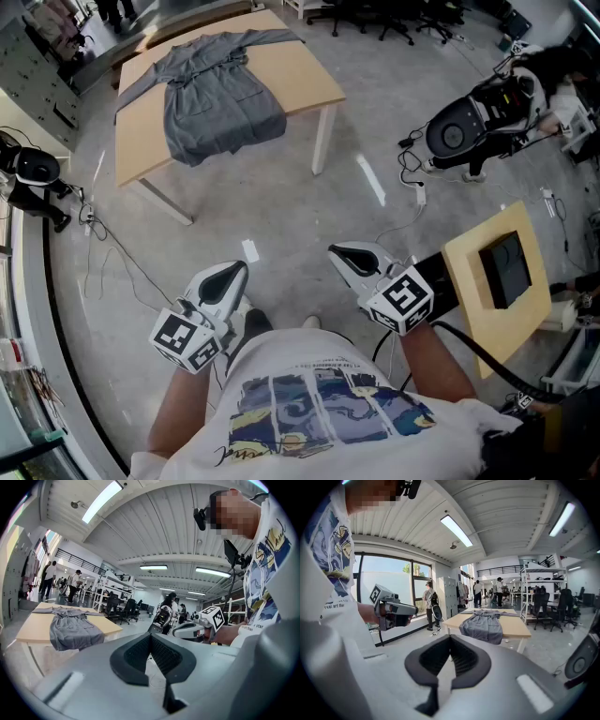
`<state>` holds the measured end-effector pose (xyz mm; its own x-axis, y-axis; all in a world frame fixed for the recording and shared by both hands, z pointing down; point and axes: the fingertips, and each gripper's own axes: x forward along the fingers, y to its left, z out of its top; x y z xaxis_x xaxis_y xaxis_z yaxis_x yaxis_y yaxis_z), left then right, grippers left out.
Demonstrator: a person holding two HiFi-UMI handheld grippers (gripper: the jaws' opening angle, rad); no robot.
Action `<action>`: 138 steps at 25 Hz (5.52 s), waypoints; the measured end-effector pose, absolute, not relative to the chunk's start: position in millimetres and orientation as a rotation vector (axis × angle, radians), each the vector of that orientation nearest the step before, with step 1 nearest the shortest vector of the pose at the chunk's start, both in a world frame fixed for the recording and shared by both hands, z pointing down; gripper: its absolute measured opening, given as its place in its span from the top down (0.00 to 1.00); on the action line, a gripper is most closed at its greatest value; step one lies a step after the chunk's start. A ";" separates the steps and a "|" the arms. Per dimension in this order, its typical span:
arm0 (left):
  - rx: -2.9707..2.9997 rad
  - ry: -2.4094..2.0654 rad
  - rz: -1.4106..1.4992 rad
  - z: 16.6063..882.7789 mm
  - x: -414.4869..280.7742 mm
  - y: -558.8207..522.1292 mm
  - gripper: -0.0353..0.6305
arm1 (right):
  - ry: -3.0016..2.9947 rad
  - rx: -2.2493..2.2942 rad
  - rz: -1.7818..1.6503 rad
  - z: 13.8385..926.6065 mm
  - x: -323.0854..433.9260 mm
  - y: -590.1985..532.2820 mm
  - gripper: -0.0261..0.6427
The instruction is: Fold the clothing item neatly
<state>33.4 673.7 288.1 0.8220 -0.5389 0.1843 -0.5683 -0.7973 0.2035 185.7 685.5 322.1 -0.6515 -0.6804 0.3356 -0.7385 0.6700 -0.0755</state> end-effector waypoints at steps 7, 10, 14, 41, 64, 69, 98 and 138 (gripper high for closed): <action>2.753 -0.854 0.205 294.2 30.7 668.5 0.94 | -2.606 1.097 0.298 324.3 173.6 674.5 0.96; 2.732 -0.866 0.216 297.1 26.3 665.1 0.94 | -2.587 1.067 0.314 328.1 165.7 667.8 0.96; 2.705 -0.880 0.227 305.8 20.1 656.7 0.94 | -2.540 1.021 0.354 338.9 152.9 653.0 0.96; 2.748 -0.727 0.254 324.1 -84.3 466.9 0.94 | -2.482 1.131 0.430 344.6 23.7 475.2 0.93; 2.609 -1.052 0.260 323.6 -0.9 234.7 0.94 | -2.573 0.903 0.378 360.7 120.0 210.8 0.89; 2.608 -1.051 0.269 325.6 -16.3 190.8 0.94 | -2.549 0.937 0.389 367.1 117.4 163.3 0.89; 2.653 -0.813 0.328 352.2 -20.6 -23.6 0.94 | -2.206 1.494 0.679 429.0 240.6 -116.3 0.83; 2.620 -0.563 0.595 430.5 224.9 -231.2 0.94 | -2.005 1.616 2.031 650.2 478.3 -412.2 0.72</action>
<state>224.9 -231.2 430.5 0.8290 -0.2924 0.4767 -0.4600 -0.8414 0.2838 478.3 -412.2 650.2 -0.5071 -0.6852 0.5229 -0.5141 -0.2465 -0.8216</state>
